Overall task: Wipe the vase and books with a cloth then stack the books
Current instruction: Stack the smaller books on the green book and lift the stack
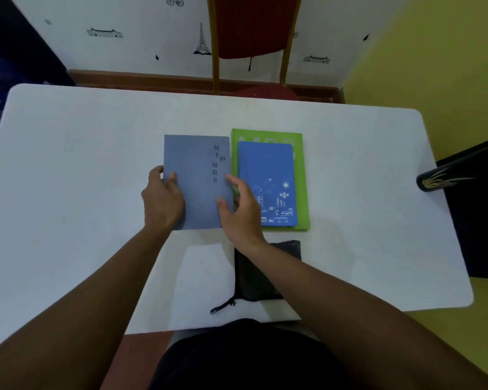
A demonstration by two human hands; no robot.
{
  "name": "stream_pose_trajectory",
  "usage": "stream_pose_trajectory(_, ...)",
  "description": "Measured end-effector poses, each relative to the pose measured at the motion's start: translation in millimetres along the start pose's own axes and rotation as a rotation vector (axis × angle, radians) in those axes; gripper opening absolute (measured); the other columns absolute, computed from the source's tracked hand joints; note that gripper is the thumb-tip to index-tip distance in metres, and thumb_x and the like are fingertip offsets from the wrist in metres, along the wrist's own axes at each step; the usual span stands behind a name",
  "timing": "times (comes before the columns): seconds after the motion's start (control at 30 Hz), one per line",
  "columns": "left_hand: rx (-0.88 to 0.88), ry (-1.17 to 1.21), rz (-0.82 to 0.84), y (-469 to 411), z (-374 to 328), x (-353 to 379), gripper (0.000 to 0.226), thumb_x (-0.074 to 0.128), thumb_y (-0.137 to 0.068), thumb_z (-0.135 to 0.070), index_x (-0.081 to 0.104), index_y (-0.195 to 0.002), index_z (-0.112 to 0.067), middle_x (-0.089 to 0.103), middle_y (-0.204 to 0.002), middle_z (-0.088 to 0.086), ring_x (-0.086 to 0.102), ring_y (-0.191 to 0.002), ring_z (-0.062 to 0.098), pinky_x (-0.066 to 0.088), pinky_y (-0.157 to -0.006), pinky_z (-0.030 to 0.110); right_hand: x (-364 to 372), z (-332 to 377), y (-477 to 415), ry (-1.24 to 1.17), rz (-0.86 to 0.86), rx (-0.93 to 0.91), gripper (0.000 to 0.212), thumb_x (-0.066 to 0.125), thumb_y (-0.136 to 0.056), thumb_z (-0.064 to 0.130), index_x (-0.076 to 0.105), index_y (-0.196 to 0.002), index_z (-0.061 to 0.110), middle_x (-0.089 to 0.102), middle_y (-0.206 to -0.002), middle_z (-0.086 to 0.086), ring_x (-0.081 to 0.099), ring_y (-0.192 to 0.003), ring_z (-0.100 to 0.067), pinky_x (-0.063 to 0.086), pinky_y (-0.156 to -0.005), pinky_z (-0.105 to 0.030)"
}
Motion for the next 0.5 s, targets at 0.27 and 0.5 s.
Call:
stream_pose_trajectory(0.27, 0.234, -0.027, 0.248, 32, -56, 82, 0.033, 0.053, -0.103, -0.015, 0.053, -0.134, -0.005, 0.056, -0.128, 0.019, 0.059, -0.111, 0.024, 0.054, -0.098, 0.045, -77, -39, -17, -0.019, -0.167, 0.086, 0.054, 0.076, -0.092, 0.017, 0.053, -0.141, 0.025, 0.055, -0.139, 0.006, 0.055, -0.128, -0.013, 0.053, -0.108, -0.041)
stream_pose_trajectory(0.5, 0.154, -0.161, 0.280, 49, -44, 123, 0.043, 0.056, -0.101, -0.020, 0.045, -0.142, -0.009, 0.044, -0.135, 0.018, 0.039, -0.128, 0.033, 0.037, -0.109, 0.046, -110, -66, -26, 0.113, -0.145, 0.117, 0.042, 0.078, -0.088, 0.016, 0.064, -0.124, 0.030, 0.055, -0.123, 0.016, 0.048, -0.118, -0.008, 0.049, -0.098, -0.029)
Point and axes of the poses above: each hand's wrist, its own y-axis away from the middle knuckle, its own x-axis out of the palm, z = x × y, the point moved 2 cm from there along -y, towards the middle knuckle
